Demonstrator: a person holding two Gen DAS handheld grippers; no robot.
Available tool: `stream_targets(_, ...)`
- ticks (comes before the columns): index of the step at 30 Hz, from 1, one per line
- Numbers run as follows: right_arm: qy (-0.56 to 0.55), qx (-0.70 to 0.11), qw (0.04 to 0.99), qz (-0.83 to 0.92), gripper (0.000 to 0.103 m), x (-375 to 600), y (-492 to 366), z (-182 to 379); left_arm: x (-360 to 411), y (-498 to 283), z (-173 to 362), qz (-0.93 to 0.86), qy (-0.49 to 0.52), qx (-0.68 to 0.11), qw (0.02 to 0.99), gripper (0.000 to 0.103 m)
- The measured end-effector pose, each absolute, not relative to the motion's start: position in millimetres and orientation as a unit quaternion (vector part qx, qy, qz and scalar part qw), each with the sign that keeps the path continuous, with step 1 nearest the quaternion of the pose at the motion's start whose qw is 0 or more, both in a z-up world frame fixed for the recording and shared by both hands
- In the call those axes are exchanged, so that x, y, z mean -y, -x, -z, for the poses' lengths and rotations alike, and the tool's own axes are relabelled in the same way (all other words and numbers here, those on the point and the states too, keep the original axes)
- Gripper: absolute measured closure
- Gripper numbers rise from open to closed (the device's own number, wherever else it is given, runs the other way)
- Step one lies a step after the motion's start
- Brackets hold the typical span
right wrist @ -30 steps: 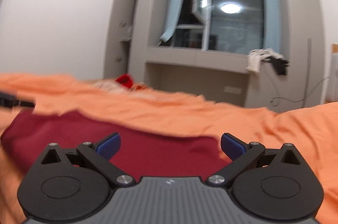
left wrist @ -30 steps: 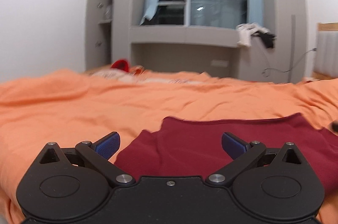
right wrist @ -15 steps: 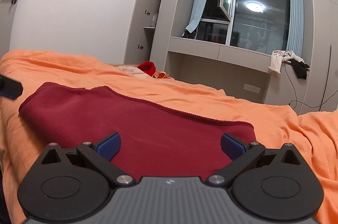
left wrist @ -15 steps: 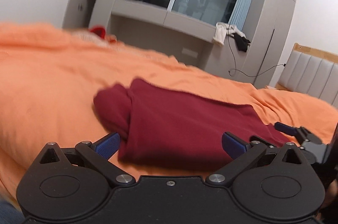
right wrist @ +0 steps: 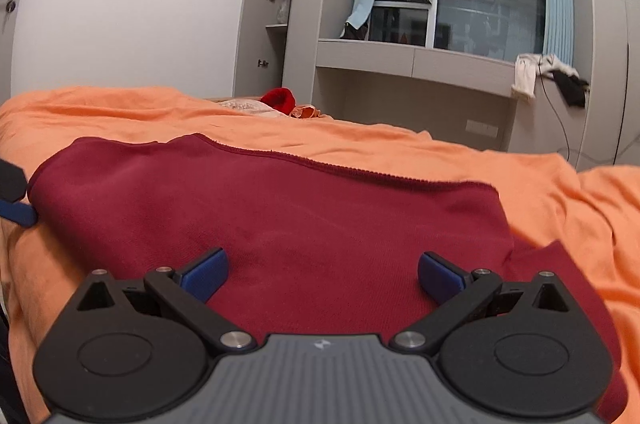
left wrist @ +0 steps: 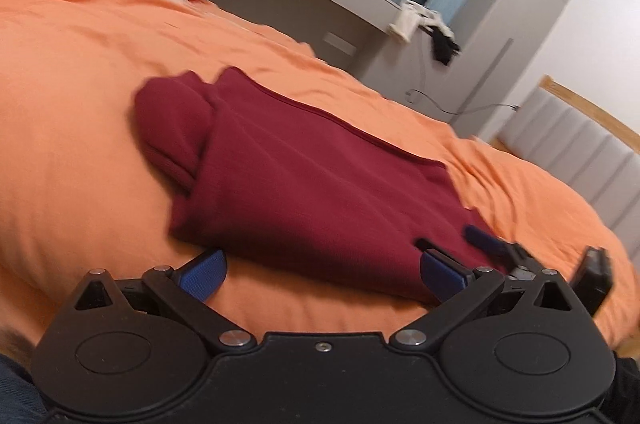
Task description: Fold small clothes
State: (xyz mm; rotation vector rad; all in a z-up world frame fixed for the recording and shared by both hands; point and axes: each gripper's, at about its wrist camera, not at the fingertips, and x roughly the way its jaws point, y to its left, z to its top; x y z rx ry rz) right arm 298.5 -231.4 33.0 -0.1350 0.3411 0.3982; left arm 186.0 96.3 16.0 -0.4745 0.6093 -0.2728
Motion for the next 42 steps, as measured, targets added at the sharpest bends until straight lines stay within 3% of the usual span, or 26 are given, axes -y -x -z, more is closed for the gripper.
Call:
stream_targets(12,0.057,-0.167,0.964,-0.197,0.0,232.6,-296.9,-30.6,-80.6,-244.2,-5.5,0.066,0.287,-0.323,0.9,0.001)
stream_targets(16,0.05,-0.166,0.965,-0.195,0.0,231.9,-295.3,-30.1,-73.5,-264.9,-7.1,0.039,0.265,-0.31,0.912,0.001)
stream_targets(24,0.049,-0.167,0.966,-0.192,0.0,231.6,-294.1,-31.2,-84.8,-248.2,-3.7,0.045,0.272,-0.265,0.924,0.001)
stream_targets(42,0.046,-0.178,0.966,-0.183,0.0,222.3,-298.9,-28.9,-82.9,-244.3,-3.2,0.039,0.257,-0.262,0.93,0.001)
